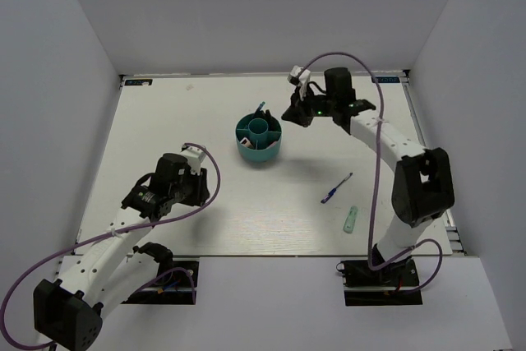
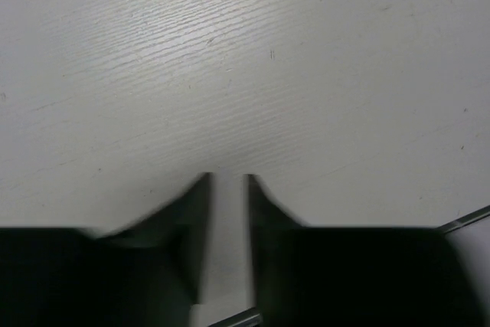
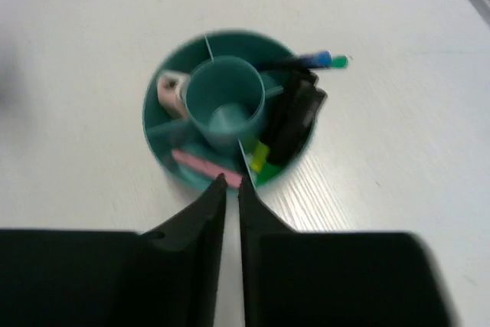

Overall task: Sort the stationery into containers
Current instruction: Grab a piece of stationery with the right arm

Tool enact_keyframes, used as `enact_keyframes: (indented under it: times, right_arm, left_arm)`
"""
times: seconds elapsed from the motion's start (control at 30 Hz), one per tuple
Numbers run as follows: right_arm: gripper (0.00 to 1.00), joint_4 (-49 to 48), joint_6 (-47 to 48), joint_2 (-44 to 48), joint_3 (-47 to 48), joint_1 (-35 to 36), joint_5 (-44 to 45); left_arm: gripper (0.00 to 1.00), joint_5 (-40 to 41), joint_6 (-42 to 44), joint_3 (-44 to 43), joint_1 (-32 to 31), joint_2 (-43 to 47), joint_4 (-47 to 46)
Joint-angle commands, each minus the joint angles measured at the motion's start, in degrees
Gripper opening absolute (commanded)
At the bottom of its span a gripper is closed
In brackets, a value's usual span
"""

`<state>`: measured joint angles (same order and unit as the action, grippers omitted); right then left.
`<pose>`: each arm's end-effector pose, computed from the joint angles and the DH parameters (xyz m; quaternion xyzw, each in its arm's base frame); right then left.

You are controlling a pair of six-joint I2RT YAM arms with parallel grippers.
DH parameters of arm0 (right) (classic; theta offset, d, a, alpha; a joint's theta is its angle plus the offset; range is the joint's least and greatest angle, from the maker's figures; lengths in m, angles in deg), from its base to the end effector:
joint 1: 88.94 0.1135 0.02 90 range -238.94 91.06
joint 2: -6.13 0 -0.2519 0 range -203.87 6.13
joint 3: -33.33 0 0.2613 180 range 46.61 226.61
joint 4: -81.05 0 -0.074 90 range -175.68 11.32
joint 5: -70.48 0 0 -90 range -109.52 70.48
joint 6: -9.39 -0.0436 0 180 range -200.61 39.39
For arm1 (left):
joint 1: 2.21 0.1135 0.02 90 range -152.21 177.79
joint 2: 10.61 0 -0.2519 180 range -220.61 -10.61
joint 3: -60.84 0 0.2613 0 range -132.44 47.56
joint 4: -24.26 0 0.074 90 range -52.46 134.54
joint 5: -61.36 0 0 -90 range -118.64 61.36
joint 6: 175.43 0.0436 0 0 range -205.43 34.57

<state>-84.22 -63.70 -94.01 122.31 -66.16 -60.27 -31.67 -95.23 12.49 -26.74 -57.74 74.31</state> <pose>0.3734 0.1877 0.2642 -0.4435 0.6846 0.3202 0.4818 0.1694 -0.0798 0.2152 0.1292 0.9269 -0.1274 0.3285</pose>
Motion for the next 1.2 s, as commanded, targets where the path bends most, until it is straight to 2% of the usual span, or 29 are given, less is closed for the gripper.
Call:
enact_keyframes:
  times: [0.0, 0.03, 0.07, 0.1, 0.13, 0.17, 0.2, 0.23, 0.27, 0.3, 0.33, 0.37, 0.5, 0.53, 0.57, 0.7, 0.83, 1.17]
  right_arm:
    - [0.19, 39.8, 16.2, 4.0, 7.9, -1.6, 8.2]
    - [0.36, 45.2, 29.1, 3.9, 9.0, -1.8, 7.5]
    - [0.46, 50.6, 35.6, 4.8, 10.7, -1.9, 6.3]
    - [0.60, 63.0, 50.1, 5.5, 10.4, -2.1, 3.2]
    - [0.66, 73.2, 58.0, 6.5, 7.4, -2.5, 2.4]
    - [0.70, 78.9, 78.3, 13.3, 0.4, -3.4, 3.3]
    - [0.72, 78.4, 89.2, 16.3, -3.7, -4.2, 5.1]
    - [0.72, 67.3, 91.0, 23.0, -13.4, -4.4, 10.8]
    - [0.72, 66.0, 94.1, 26.6, -19.0, -4.3, 13.0]
    - [0.72, 67.4, 98.1, 26.6, -18.2, -4.4, 15.2]
    - [0.70, 72.7, 99.1, 25.4, -17.2, -4.8, 14.0]
    - [0.68, 73.2, 99.5, 25.0, -16.5, -5.5, 13.3]
    - [0.67, 74.6, 113.6, 28.4, -21.3, -6.9, 14.7]
    - [0.76, 75.3, 115.0, 28.2, -21.5, -7.1, 14.6]
    - [0.76, 75.1, 119.5, 28.2, -22.3, -7.3, 14.9]
    - [0.76, 68.8, 124.7, 30.8, -28.8, -7.8, 17.7]
    - [0.74, 64.4, 127.5, 33.2, -35.3, -8.1, 18.3]
    - [0.70, 52.7, 128.5, 32.1, -41.0, -8.9, 18.3]
  left_arm:
    - [0.09, -3.1, 0.8, 0.1, 0.2, 0.3, -1.0]
    - [0.00, -3.2, 0.6, -0.1, 0.3, 0.0, -1.1]
    - [0.00, -3.3, 0.4, 0.0, 0.3, -0.1, -1.0]
    - [0.00, -3.4, 0.4, 0.1, 0.1, 0.0, -1.1]
    - [0.05, -3.5, 0.2, 0.1, 0.2, -0.1, -1.3]
    - [0.18, -3.4, 0.1, -0.2, 0.3, -0.2, -1.1]
    - [0.34, -3.4, 0.0, -0.2, 0.2, -0.3, -1.2]
    - [0.59, -3.5, 0.0, -0.4, 0.3, -0.5, -1.1]
    - [0.66, -3.5, -0.1, -0.5, 0.2, -0.8, -0.7]
    - [0.71, -3.4, -0.1, -0.6, 0.3, -0.9, -0.7]
    - [0.74, -3.7, -0.1, -0.6, 0.4, -0.9, -0.7]
    - [0.74, -3.8, -0.1, -0.5, 0.5, -1.0, -0.8]
    - [0.76, -4.0, -0.2, -0.5, 0.4, -1.5, -0.7]
    - [0.76, -4.2, -0.3, -0.6, 0.4, -1.5, -0.6]
    - [0.76, -4.5, -0.3, -0.7, 0.5, -1.7, -0.7]
    - [0.76, -4.4, -0.1, -0.8, 0.3, -1.9, -0.5]
    - [0.76, -4.4, -0.1, -0.7, 0.4, -2.0, -0.3]
    - [0.76, -4.3, 0.0, -0.7, 0.4, -2.2, -0.1]
